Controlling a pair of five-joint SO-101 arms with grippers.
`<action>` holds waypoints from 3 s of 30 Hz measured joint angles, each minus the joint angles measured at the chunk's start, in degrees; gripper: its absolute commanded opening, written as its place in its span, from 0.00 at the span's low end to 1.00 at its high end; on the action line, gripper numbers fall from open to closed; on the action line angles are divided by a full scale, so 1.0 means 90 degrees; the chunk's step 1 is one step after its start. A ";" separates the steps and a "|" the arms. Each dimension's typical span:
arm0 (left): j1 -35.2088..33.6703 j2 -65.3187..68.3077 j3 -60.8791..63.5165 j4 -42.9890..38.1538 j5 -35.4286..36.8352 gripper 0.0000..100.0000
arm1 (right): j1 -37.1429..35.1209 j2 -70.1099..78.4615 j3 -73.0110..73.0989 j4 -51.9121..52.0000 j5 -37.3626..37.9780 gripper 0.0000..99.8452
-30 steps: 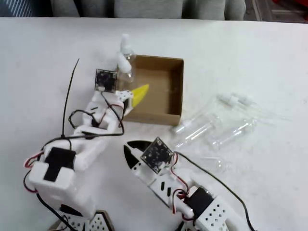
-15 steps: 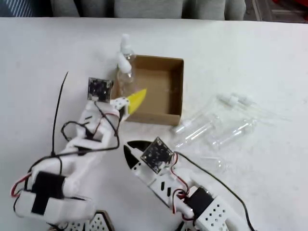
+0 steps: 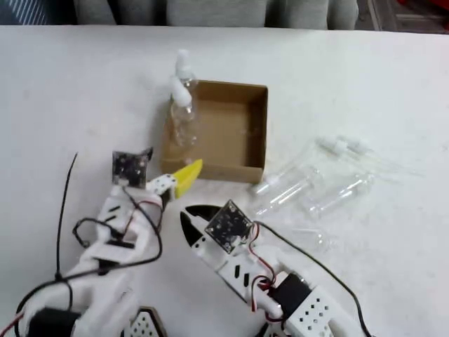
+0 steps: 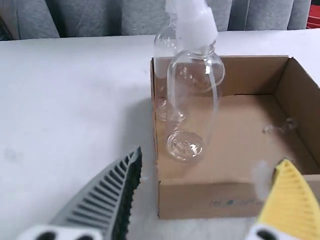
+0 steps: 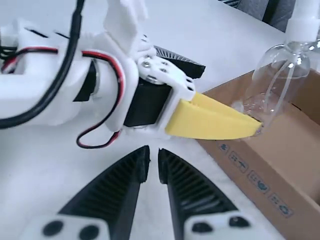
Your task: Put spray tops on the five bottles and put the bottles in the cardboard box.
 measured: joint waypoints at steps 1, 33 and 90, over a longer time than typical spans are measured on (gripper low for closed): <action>-0.0059 -0.0205 0.0166 0.0000 0.0000 0.38 | 0.0000 0.0000 0.0000 0.0000 0.0000 0.01; -0.0400 -0.3927 0.0371 0.5675 0.0000 0.19 | 0.3038 0.0000 0.0186 0.0078 0.0000 0.01; -0.0449 -0.4317 0.0381 0.6115 -0.0733 0.02 | 0.9612 0.6847 -0.4376 0.4073 0.2716 0.01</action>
